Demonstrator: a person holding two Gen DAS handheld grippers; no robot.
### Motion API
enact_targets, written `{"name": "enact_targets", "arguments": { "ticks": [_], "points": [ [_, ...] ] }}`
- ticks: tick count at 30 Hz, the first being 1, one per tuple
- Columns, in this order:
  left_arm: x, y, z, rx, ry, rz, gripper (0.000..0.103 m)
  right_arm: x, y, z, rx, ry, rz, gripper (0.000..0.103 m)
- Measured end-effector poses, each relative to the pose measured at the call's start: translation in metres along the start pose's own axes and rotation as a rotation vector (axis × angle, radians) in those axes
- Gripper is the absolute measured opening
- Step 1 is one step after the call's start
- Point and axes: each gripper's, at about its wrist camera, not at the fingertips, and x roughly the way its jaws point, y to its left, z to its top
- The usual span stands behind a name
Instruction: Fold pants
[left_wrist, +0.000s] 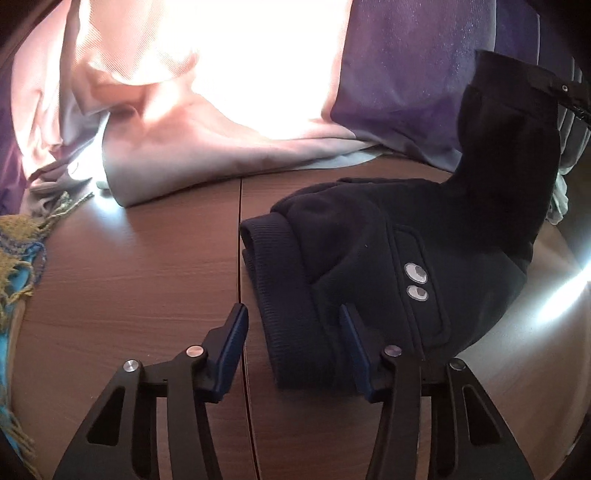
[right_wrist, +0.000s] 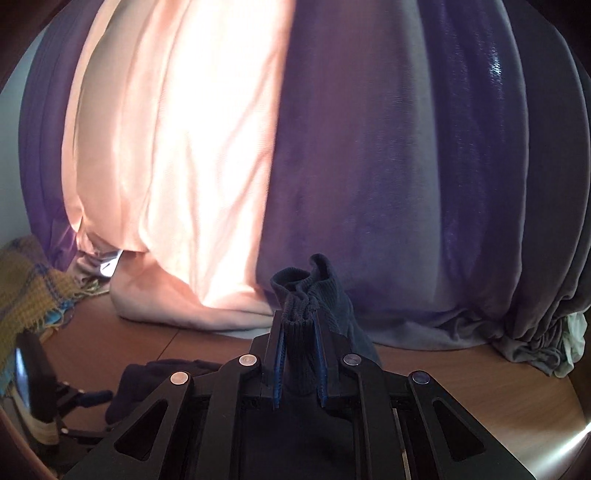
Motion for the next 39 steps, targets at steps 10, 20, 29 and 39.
{"name": "enact_targets", "arguments": {
  "ticks": [10,20,29,39],
  "points": [
    [-0.001,0.020,0.001,-0.071,0.007,-0.138,0.028,0.000,0.050,-0.008,-0.042,0.038,0.133,0.015],
    [-0.002,0.030,-0.003,-0.081,0.000,-0.186,0.025,0.009,0.112,-0.039,-0.158,0.134,0.307,0.015],
    [0.004,0.039,-0.008,-0.108,-0.007,-0.222,0.025,0.013,0.140,-0.055,-0.204,0.178,0.434,0.015],
    [-0.008,0.051,-0.012,-0.070,-0.010,-0.199,0.039,0.040,0.153,-0.069,-0.179,0.261,0.512,0.015]
  ]
}}
